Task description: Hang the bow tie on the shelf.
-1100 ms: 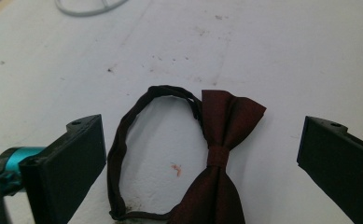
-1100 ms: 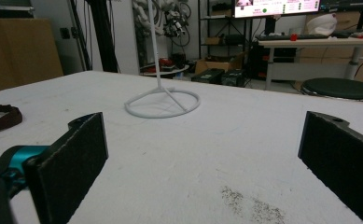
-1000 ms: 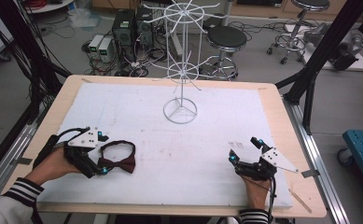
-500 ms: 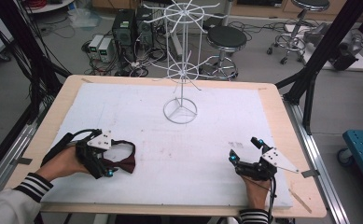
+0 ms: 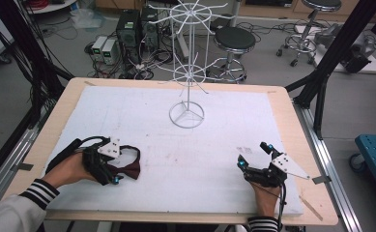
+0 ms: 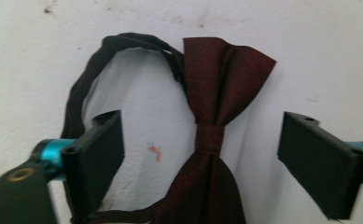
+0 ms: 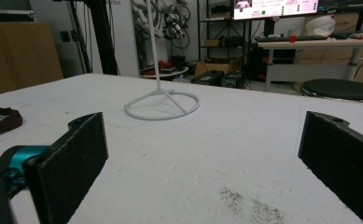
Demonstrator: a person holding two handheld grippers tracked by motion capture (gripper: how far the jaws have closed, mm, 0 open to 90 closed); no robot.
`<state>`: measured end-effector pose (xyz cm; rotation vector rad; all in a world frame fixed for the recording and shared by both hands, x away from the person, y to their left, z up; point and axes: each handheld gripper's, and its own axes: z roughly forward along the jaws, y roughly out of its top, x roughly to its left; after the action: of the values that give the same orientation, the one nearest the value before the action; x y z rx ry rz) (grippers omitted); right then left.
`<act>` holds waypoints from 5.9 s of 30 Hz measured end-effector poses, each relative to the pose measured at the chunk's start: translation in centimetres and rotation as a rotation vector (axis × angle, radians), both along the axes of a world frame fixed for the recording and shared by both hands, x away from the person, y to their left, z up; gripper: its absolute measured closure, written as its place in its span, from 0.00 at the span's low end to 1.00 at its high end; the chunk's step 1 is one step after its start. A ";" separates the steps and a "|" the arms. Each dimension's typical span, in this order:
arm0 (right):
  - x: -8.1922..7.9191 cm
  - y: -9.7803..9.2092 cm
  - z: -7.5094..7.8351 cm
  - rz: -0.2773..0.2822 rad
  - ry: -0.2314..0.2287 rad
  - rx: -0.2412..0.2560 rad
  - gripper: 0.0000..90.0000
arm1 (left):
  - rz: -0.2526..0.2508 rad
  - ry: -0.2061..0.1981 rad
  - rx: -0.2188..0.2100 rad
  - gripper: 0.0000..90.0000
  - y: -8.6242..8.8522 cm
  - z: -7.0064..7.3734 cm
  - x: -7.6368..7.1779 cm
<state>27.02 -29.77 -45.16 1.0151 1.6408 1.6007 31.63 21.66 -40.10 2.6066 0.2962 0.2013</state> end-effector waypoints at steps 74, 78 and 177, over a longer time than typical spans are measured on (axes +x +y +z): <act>-0.1 0.0 0.0 -0.001 -0.008 0.001 0.01 | 0.248 0.058 -0.319 0.85 1.8 3.2 1.4; -0.1 0.0 0.0 -0.001 -0.008 0.001 0.01 | 0.290 0.045 -0.402 0.85 2.2 3.8 1.6; 0.0 -0.3 0.0 -0.001 -0.013 0.018 0.01 | 0.528 -0.239 -0.718 0.85 -8.2 14.2 10.1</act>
<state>27.00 -30.02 -45.21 1.0128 1.6199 1.6213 41.70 13.51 -25.86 1.7370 0.8002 0.4810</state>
